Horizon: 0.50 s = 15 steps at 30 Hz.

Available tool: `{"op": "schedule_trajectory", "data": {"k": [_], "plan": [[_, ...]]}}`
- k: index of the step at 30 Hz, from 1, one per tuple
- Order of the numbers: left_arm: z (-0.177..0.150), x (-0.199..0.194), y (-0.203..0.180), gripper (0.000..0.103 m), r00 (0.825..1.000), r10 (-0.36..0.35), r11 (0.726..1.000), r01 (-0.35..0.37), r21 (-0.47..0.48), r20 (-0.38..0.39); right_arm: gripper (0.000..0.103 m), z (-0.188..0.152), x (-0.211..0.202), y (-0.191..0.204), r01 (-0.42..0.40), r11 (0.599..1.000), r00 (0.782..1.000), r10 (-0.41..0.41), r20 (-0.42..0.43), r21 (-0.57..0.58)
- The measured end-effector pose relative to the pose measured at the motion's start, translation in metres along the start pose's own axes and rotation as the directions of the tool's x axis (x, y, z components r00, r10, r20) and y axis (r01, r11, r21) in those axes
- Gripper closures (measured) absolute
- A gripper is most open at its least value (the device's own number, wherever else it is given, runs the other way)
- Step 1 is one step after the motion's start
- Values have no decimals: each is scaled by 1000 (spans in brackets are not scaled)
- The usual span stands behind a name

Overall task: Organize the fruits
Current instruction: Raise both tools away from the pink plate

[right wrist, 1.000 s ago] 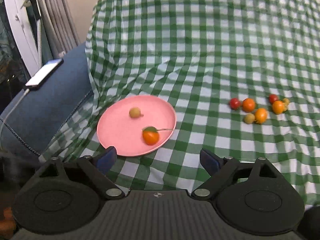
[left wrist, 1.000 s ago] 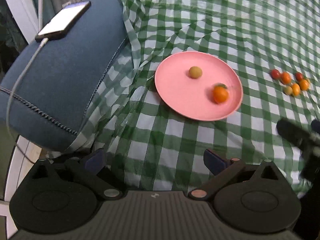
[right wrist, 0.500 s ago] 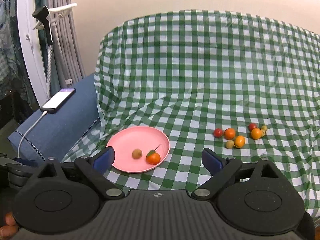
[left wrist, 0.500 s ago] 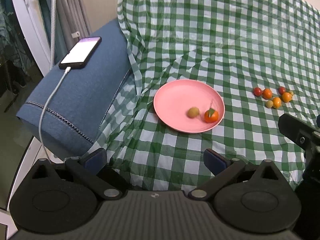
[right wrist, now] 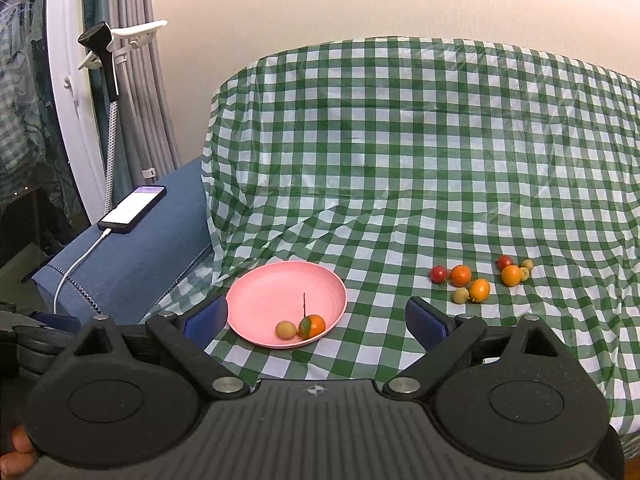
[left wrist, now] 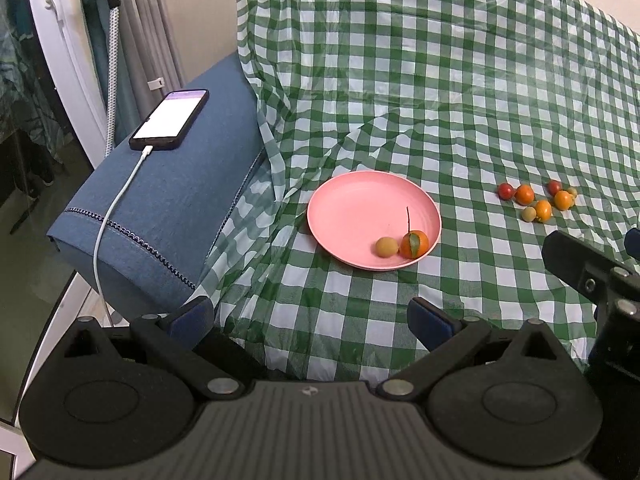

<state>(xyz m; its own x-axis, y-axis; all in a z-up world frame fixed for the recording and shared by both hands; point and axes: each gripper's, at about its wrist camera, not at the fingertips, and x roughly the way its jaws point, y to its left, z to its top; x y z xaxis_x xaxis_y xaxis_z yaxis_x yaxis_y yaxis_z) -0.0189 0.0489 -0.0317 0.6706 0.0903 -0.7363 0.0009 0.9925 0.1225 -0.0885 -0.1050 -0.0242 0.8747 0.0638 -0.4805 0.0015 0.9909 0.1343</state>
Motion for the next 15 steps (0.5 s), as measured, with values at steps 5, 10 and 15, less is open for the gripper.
{"op": "schedule_trajectory", "data": {"k": [5,10,15], "plan": [[0,2,0,0,1000,-3,1000,3,5,-5,7,-2,1,0,-4,1000,1000,4,-10,6],[0,5,0,0,1000,-5,1000,5,11,-11,7,-3,2,-2,-7,1000,1000,7,-18,10],[-1,9,1,0,1000,-5,1000,6,14,-23,7,-6,6,-3,-11,1000,999,12,-30,17]]}}
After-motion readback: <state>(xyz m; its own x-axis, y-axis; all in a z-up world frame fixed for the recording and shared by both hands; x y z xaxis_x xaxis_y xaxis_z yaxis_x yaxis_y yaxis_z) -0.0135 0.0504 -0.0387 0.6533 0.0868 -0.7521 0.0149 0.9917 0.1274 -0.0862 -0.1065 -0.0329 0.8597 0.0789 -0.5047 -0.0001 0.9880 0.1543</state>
